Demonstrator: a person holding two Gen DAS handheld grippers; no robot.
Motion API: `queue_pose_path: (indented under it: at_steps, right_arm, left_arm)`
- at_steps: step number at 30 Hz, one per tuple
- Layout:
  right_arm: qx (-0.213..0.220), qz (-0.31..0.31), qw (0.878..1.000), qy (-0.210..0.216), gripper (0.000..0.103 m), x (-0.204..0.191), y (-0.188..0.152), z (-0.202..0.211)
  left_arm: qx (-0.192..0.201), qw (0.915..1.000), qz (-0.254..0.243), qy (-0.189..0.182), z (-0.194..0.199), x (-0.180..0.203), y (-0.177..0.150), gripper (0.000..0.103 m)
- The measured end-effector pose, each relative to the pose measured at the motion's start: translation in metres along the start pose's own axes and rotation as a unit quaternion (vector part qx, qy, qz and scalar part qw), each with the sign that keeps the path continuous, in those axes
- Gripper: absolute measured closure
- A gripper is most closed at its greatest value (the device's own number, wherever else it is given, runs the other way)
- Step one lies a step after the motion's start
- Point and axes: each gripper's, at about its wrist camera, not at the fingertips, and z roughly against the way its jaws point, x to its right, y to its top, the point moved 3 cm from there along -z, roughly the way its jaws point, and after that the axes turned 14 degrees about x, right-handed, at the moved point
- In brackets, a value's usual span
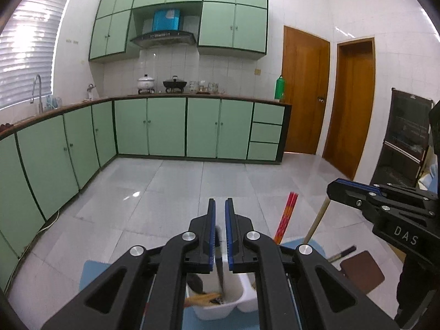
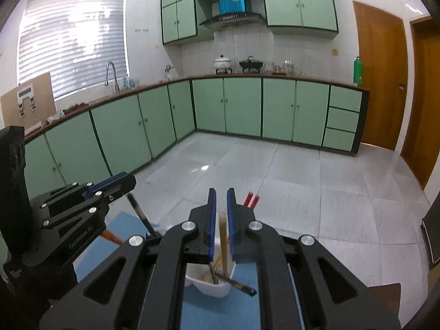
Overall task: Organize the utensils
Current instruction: 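Lift both chopsticks over the white caddy and open both tools inside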
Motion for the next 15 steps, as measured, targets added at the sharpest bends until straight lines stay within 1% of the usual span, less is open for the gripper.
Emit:
queue_pose_path:
  at_steps: [1,2,3,4,5,6,8,9,11,12,14,15]
  right_arm:
    - [0.007,-0.002,1.000,-0.005,0.090,0.001,-0.002,0.005]
    - [0.011,-0.003,1.000,-0.007,0.083,0.002,-0.002,0.009]
    - [0.017,-0.006,1.000,-0.010,0.080,0.004,-0.001,0.016]
    - [0.023,-0.007,1.000,-0.012,0.074,0.006,0.000,0.022]
    - [0.028,-0.007,0.999,-0.015,0.069,0.008,0.000,0.028]
    - [0.035,-0.007,0.999,-0.018,0.066,0.010,0.001,0.035]
    - [0.049,-0.008,0.998,-0.029,0.048,0.013,0.002,0.055]
    - [0.053,-0.007,0.998,-0.034,0.044,0.015,0.001,0.062]
    - [0.067,-0.004,0.997,-0.048,0.031,0.018,-0.003,0.085]
    - [0.072,-0.005,0.996,-0.054,0.028,0.018,-0.006,0.097]
    - [0.078,-0.011,0.995,-0.060,0.017,0.020,-0.015,0.116]
    - [0.080,-0.014,0.995,-0.061,0.015,0.020,-0.021,0.129]
  left_arm:
    - [0.000,1.0000,0.002,0.000,0.004,-0.001,-0.001,0.094]
    - [0.002,1.0000,0.005,0.001,0.009,-0.003,0.000,0.091]
    - [0.005,1.0000,0.007,0.002,0.012,-0.003,0.001,0.089]
    - [0.011,0.9999,0.008,0.004,0.018,-0.004,0.004,0.084]
    - [0.019,0.9998,0.010,0.006,0.026,-0.005,0.008,0.077]
    - [0.028,0.9995,0.011,0.008,0.035,-0.005,0.012,0.073]
    - [0.042,0.9989,0.012,0.015,0.054,-0.005,0.019,0.055]
    - [0.050,0.9985,0.014,0.017,0.064,-0.006,0.022,0.052]
    - [0.062,0.9978,0.017,0.020,0.085,-0.006,0.024,0.039]
    - [0.064,0.9975,0.018,0.023,0.093,-0.005,0.024,0.036]
    - [0.068,0.9971,0.021,0.026,0.116,-0.005,0.019,0.029]
    - [0.069,0.9970,0.022,0.027,0.125,-0.004,0.017,0.028]
